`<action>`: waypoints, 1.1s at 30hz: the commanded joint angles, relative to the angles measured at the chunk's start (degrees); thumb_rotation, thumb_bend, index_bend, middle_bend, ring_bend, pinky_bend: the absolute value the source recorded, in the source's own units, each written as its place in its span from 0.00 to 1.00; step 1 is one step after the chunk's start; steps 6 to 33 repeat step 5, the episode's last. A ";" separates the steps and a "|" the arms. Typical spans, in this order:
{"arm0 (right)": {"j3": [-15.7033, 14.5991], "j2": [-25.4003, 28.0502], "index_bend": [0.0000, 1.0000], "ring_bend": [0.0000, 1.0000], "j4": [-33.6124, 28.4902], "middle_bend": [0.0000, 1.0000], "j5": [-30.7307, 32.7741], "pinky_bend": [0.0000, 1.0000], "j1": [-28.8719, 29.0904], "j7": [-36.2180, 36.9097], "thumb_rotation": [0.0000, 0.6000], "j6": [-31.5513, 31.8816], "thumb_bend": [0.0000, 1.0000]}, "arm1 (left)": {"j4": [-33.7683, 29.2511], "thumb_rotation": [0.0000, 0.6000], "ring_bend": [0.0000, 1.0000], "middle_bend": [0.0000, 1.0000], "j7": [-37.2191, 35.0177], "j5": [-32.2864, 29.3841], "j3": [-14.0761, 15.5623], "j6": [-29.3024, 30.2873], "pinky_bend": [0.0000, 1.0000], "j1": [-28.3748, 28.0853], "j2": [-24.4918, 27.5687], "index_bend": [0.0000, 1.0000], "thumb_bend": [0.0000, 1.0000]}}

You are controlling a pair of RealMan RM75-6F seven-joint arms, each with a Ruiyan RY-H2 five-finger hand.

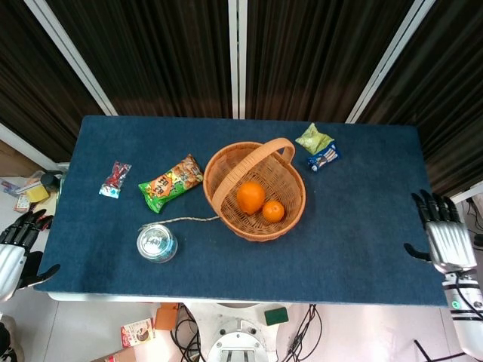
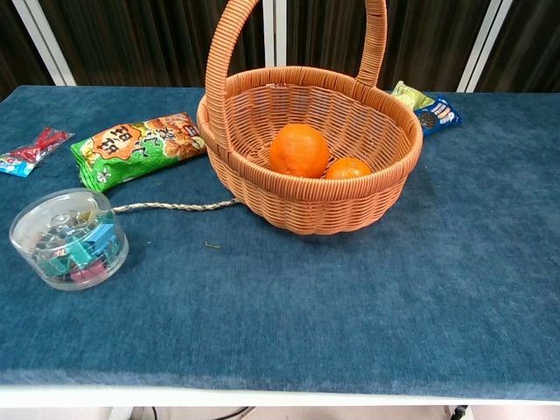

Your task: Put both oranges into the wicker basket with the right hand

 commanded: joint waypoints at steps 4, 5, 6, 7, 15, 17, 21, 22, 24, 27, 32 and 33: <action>-1.48 -6.65 0.00 0.00 17.98 0.00 -7.55 0.00 -10.96 10.10 1.00 11.45 0.17 | -0.42 1.00 0.03 0.06 3.65 -1.84 -0.87 -0.71 0.18 -0.02 -1.26 0.12 0.12; -1.48 -6.84 0.00 0.00 18.47 0.00 -7.75 0.00 -11.44 9.98 1.00 11.52 0.17 | -0.57 1.00 0.03 0.06 3.91 -1.84 -0.86 -0.94 0.18 -0.11 -1.31 0.12 0.12; -1.48 -6.84 0.00 0.00 18.47 0.00 -7.75 0.00 -11.44 9.98 1.00 11.52 0.17 | -0.57 1.00 0.03 0.06 3.91 -1.84 -0.86 -0.94 0.18 -0.11 -1.31 0.12 0.12; -1.48 -6.84 0.00 0.00 18.47 0.00 -7.75 0.00 -11.44 9.98 1.00 11.52 0.17 | -0.57 1.00 0.03 0.06 3.91 -1.84 -0.86 -0.94 0.18 -0.11 -1.31 0.12 0.12; -1.48 -6.84 0.00 0.00 18.47 0.00 -7.75 0.00 -11.44 9.98 1.00 11.52 0.17 | -0.57 1.00 0.03 0.06 3.91 -1.84 -0.86 -0.94 0.18 -0.11 -1.31 0.12 0.12; -1.48 -6.84 0.00 0.00 18.47 0.00 -7.75 0.00 -11.44 9.98 1.00 11.52 0.17 | -0.57 1.00 0.03 0.06 3.91 -1.84 -0.86 -0.94 0.18 -0.11 -1.31 0.12 0.12; -1.48 -6.84 0.00 0.00 18.47 0.00 -7.75 0.00 -11.44 9.98 1.00 11.52 0.17 | -0.57 1.00 0.03 0.06 3.91 -1.84 -0.86 -0.94 0.18 -0.11 -1.31 0.12 0.12; -1.48 -6.84 0.00 0.00 18.47 0.00 -7.75 0.00 -11.44 9.98 1.00 11.52 0.17 | -0.57 1.00 0.03 0.06 3.91 -1.84 -0.86 -0.94 0.18 -0.11 -1.31 0.12 0.12; -1.48 -6.84 0.00 0.00 18.47 0.00 -7.75 0.00 -11.44 9.98 1.00 11.52 0.17 | -0.57 1.00 0.03 0.06 3.91 -1.84 -0.86 -0.94 0.18 -0.11 -1.31 0.12 0.12; -1.48 -6.84 0.00 0.00 18.47 0.00 -7.75 0.00 -11.44 9.98 1.00 11.52 0.17 | -0.57 1.00 0.03 0.06 3.91 -1.84 -0.86 -0.94 0.18 -0.11 -1.31 0.12 0.12; -1.48 -6.84 0.00 0.00 18.47 0.00 -7.75 0.00 -11.44 9.98 1.00 11.52 0.17 | -0.57 1.00 0.03 0.06 3.91 -1.84 -0.86 -0.94 0.18 -0.11 -1.31 0.12 0.12; -1.48 -6.84 0.00 0.00 18.47 0.00 -7.75 0.00 -11.44 9.98 1.00 11.52 0.17 | -0.57 1.00 0.03 0.06 3.91 -1.84 -0.86 -0.94 0.18 -0.11 -1.31 0.12 0.12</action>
